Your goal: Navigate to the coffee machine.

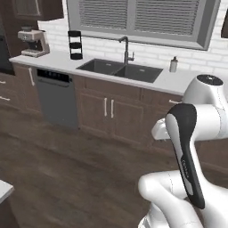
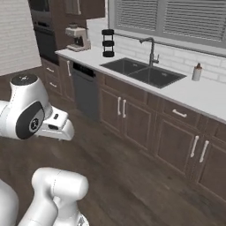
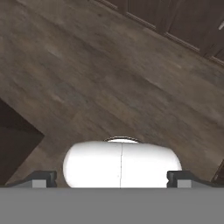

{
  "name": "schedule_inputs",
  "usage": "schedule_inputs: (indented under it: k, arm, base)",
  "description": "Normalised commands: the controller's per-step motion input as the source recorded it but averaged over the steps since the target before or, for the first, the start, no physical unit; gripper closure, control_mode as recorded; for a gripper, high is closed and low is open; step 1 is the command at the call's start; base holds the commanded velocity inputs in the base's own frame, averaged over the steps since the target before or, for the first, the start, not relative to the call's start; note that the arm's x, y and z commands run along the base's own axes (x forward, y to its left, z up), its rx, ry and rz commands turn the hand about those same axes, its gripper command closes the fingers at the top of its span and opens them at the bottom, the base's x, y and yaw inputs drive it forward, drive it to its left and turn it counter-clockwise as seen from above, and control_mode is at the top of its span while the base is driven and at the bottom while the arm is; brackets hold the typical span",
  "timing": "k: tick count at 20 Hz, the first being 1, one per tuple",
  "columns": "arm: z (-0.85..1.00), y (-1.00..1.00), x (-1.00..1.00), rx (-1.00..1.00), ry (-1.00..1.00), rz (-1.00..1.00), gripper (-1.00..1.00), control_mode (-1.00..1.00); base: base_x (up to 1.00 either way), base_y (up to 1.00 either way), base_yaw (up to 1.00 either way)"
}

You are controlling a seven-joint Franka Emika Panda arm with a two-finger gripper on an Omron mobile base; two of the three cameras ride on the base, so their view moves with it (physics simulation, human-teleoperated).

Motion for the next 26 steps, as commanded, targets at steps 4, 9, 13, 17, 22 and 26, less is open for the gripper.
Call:
schedule_inputs:
  k: [4,9,13,17,22,26]
  arm:
    - [0.0,0.0,0.0,0.0,0.0,0.0,-1.0,1.0]
    - [0.0,0.0,0.0,0.0,0.0,0.0,-1.0,1.0]
    - [0.0,0.0,0.0,0.0,0.0,0.0,-1.0,1.0]
    - [0.0,0.0,0.0,0.0,0.0,0.0,-1.0,1.0]
    - [0.0,0.0,0.0,0.0,0.0,0.0,-1.0,1.0]
    - [0.0,0.0,0.0,0.0,0.0,0.0,-1.0,1.0]
  base:
    - [1.0,-0.64,0.0]
    - [1.0,-0.4,0.03]
    - [1.0,0.02,0.04]
    - [1.0,0.31,0.01]
    - [1.0,0.98,-0.04]
    - [1.0,1.0,-0.08]
